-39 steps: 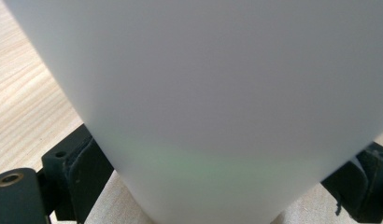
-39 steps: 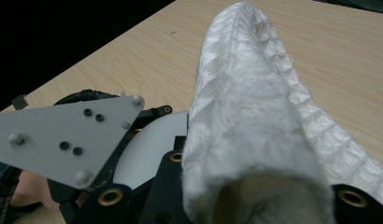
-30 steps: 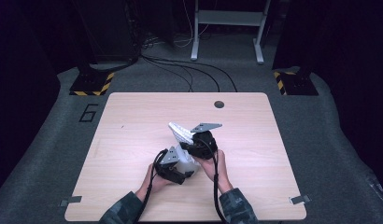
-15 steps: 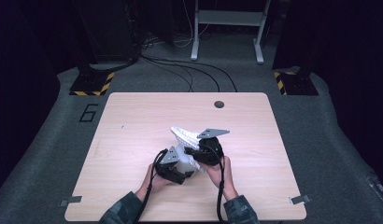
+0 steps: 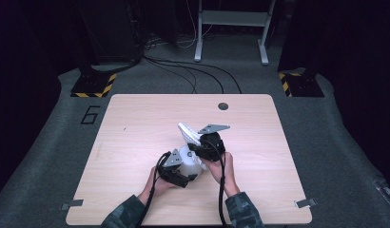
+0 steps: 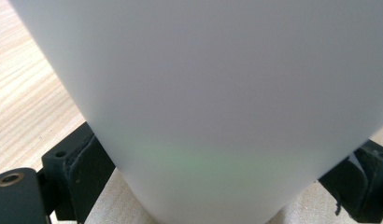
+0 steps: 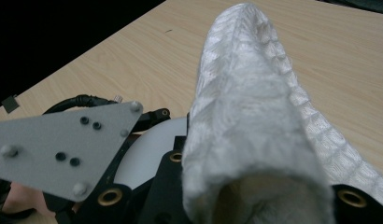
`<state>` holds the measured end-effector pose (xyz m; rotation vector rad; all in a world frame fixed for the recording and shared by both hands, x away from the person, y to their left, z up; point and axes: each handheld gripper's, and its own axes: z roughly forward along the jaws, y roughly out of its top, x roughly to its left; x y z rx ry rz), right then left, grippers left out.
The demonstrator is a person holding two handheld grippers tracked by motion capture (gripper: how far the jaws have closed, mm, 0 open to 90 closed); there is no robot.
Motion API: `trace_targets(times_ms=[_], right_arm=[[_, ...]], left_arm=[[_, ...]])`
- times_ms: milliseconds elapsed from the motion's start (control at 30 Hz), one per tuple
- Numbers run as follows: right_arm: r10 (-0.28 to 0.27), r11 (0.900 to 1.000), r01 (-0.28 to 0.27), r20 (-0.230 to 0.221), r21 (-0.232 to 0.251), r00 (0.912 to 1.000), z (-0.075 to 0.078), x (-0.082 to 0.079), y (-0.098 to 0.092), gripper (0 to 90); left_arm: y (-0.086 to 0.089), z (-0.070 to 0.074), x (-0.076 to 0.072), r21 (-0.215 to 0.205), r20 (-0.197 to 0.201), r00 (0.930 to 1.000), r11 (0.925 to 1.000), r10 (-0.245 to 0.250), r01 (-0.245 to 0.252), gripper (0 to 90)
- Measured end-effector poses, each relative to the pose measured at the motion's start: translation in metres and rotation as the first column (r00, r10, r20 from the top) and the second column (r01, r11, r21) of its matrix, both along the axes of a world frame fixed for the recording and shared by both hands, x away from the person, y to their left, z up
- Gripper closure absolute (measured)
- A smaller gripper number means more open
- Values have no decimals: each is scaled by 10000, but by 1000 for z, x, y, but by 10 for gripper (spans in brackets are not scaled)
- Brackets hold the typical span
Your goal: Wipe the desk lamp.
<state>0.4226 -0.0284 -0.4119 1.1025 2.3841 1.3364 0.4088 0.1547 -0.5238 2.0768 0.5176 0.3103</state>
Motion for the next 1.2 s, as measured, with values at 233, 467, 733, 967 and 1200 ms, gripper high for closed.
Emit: trace_targets(times_ms=[233,467,733,967,1200], right_arm=[[325,9990,-321,-134,321,9994,-2,2,11,852],[635,9967,-618,-300,527,9975,-3,-11,15,852],[419,9979,-406,-239,513,9988,-4,-25,-3,852],[-88,10000,88,64,47,9999,-1,-16,-11,851],[-143,9999,144,-60,51,9999,0,2,-3,851]], left_arm=[[-1,0,-1,-136,-63,9999,9999,80,-81,76],[-1,0,0,-144,50,9999,9998,99,-98,77],[0,0,1,35,97,10000,10000,25,-26,77],[0,0,0,-75,-15,10000,9999,71,-71,77],[0,0,0,31,-13,10000,10000,11,-11,77]])
